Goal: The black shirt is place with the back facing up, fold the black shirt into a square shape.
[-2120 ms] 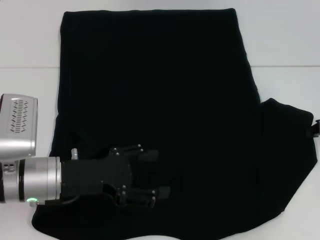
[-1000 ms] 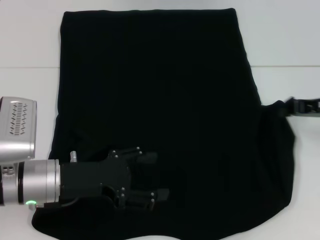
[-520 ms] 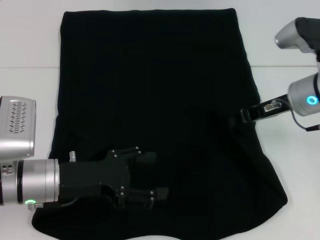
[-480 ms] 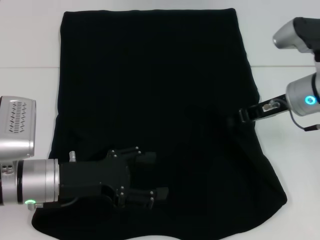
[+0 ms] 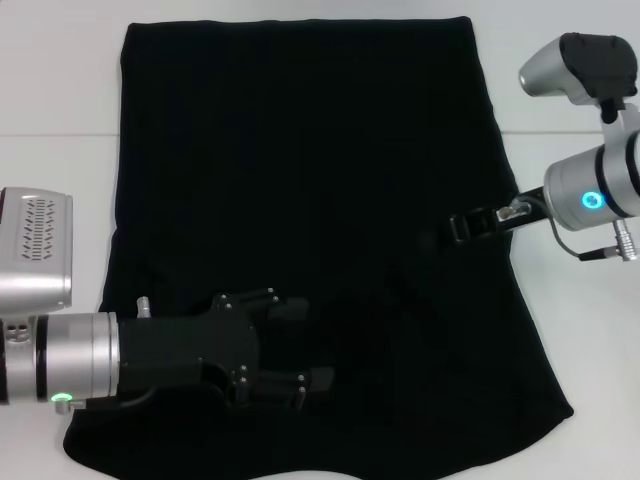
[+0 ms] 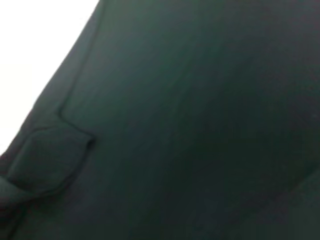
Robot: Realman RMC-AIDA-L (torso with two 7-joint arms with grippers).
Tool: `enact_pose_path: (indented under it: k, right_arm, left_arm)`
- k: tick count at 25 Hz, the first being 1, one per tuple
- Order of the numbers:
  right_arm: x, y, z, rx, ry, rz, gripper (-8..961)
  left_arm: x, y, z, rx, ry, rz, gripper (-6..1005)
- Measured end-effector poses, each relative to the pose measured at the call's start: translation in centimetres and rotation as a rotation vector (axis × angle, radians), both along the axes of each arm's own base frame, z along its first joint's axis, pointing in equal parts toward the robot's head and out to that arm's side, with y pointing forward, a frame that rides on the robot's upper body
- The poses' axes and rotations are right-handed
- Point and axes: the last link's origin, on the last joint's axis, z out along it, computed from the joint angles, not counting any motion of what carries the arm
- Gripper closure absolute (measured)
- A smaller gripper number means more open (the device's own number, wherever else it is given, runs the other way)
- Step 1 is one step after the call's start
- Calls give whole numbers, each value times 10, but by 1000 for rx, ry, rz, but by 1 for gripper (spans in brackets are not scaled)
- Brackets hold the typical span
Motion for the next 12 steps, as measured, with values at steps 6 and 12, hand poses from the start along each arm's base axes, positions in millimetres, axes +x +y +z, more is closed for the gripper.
enact_pose_path:
  k: [6,12]
  right_arm:
    - [-6,0,0,0,34,5,768]
    - [2,-5,8,15,128,7,408]
  left_arm:
    - [-1,0,0,5,1,5,94]
    - [-7,2,9,6,-10,82,94]
